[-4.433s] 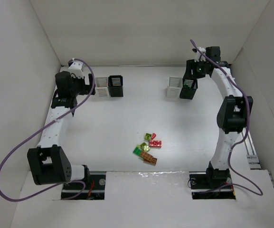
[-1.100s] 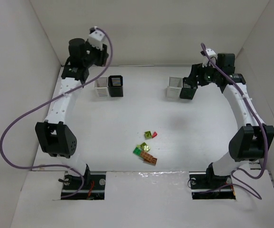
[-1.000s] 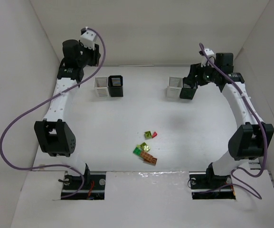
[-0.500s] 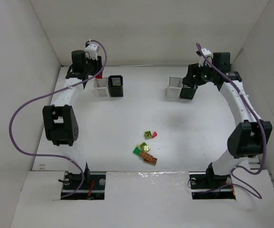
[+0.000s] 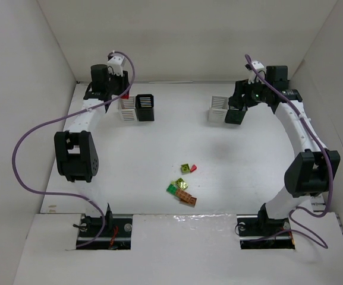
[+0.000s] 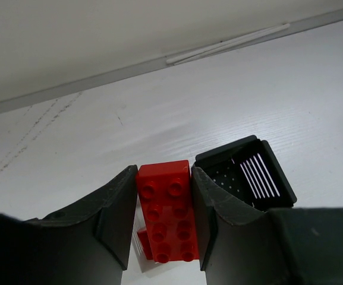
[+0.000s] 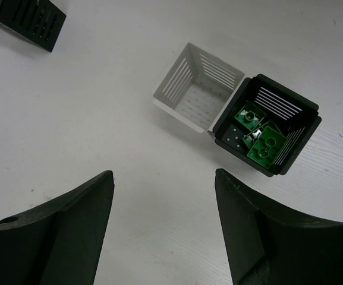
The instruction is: Sort the legos into containers by color
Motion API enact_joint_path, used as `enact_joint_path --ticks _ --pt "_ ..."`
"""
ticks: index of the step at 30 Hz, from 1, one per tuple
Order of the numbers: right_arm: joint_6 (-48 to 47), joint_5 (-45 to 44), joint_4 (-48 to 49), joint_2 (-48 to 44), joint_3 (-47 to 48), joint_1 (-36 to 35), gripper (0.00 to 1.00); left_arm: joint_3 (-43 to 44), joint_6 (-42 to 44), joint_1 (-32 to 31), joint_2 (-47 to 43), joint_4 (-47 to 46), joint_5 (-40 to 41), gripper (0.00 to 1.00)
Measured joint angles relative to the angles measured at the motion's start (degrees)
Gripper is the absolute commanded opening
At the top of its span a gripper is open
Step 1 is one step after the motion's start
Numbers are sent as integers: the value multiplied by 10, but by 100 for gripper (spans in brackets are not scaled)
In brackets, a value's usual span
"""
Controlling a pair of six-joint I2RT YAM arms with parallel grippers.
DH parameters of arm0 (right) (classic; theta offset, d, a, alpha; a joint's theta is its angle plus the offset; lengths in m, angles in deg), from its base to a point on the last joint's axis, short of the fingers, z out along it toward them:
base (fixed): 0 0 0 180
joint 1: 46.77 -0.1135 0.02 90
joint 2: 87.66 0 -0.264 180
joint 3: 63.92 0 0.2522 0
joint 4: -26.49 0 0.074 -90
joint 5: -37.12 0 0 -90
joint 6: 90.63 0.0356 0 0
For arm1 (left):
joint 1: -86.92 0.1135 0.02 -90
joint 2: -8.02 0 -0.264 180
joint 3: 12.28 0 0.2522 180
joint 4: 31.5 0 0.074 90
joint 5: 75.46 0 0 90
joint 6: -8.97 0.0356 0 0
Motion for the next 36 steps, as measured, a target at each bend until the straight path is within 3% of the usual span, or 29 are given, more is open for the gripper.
enact_joint_path --ticks 10,12,14,16,28,30,32,36 --pt "-2 -1 0 3 0 0 74 -9 1 -5 19 -3 10 21" --pt "-3 -1 0 4 0 0 74 -9 1 -6 19 -4 11 25" --pt "-4 -1 -2 5 0 0 74 -9 2 -6 19 -3 11 40" --pt "-4 -1 -4 5 0 0 74 -9 3 -6 19 -2 11 47" --pt "-23 16 -12 5 0 -6 71 -21 -6 0 6 -6 -2 60" --pt "-42 27 -15 4 -1 -28 71 -36 -20 12 -21 -2 -12 62" --pt "-66 33 -18 3 -4 -76 65 -38 -32 31 -56 2 -19 62" --pt "-119 47 -45 8 -8 -238 42 -38 -51 94 -160 6 -18 63"
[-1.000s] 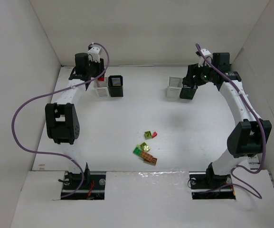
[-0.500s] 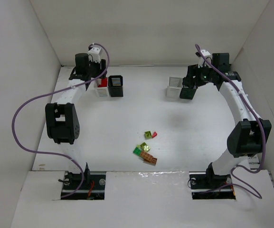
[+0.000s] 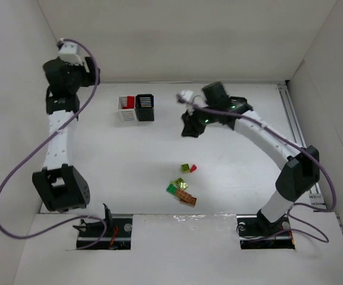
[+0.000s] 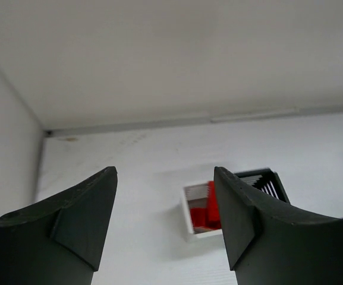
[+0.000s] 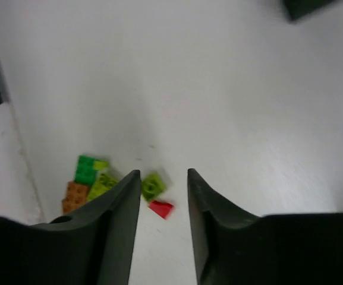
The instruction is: Sort the legos into containers by color
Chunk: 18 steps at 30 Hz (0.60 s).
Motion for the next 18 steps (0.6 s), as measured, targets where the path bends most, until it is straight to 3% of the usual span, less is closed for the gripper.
enact_joint_path --ticks 2,5,7,8,9,12,18 --pt "-19 8 -7 12 0 -91 33 0 -6 35 -50 1 -1 63" --pt "-38 16 -10 42 -12 -191 33 -26 -12 88 -128 -2 -2 65" --pt "-44 14 -11 60 -36 -220 34 -59 -12 107 -173 0 -2 65" --pt "-46 9 -11 68 -46 -225 38 -74 -11 110 -190 5 -3 66" --pt "-47 2 -10 77 -59 -226 49 -91 -8 110 -204 8 -5 66" --pt "-48 -28 -10 90 -100 -217 60 -140 0 107 -236 25 -14 70" --pt "-71 -67 -12 54 -173 -184 61 -182 2 107 -249 51 -26 70"
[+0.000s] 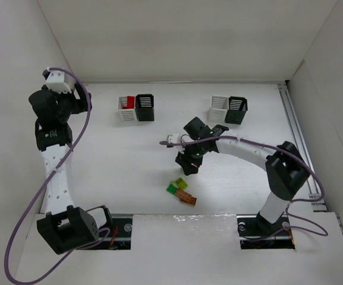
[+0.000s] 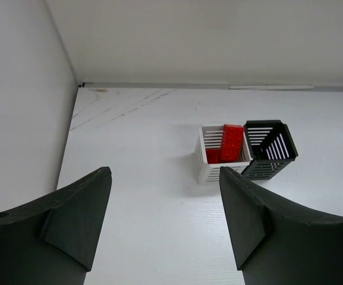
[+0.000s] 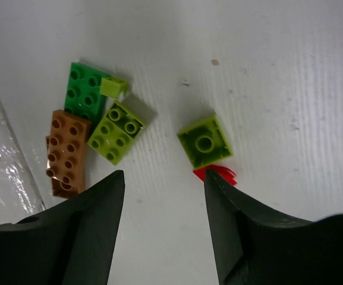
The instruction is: Sort the legos into containers by color
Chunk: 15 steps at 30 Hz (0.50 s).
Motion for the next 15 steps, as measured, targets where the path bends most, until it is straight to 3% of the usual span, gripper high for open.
enact_joint_path --ticks 7,12,15 --pt "-37 -13 -2 -57 -3 15 57 -8 -5 0 0 -7 -16 71" --pt "-28 3 1 -60 12 -55 30 -15 -5 0 0 -9 -19 71" --pt "-22 31 2 -35 29 -101 22 -15 -3 0 0 -8 -19 71"
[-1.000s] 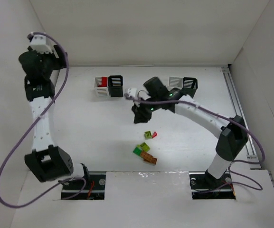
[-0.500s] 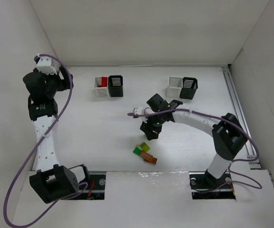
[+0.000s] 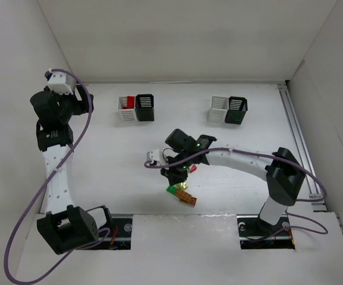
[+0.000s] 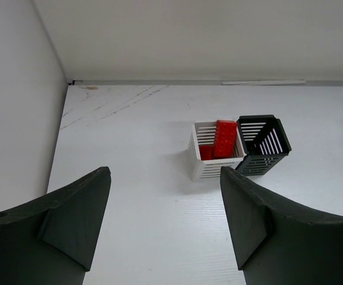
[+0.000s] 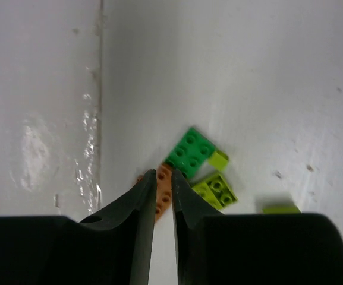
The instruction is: Sort the legos into containers by color
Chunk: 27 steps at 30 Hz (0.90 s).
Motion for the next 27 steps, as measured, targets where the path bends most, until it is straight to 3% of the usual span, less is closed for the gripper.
enact_joint_path --ticks 11,27 --pt "-49 89 -94 153 49 -16 20 -1 9 0 -18 12 0 72" --pt "-108 83 -146 158 3 -21 20 -16 9 0 -17 11 0 72"
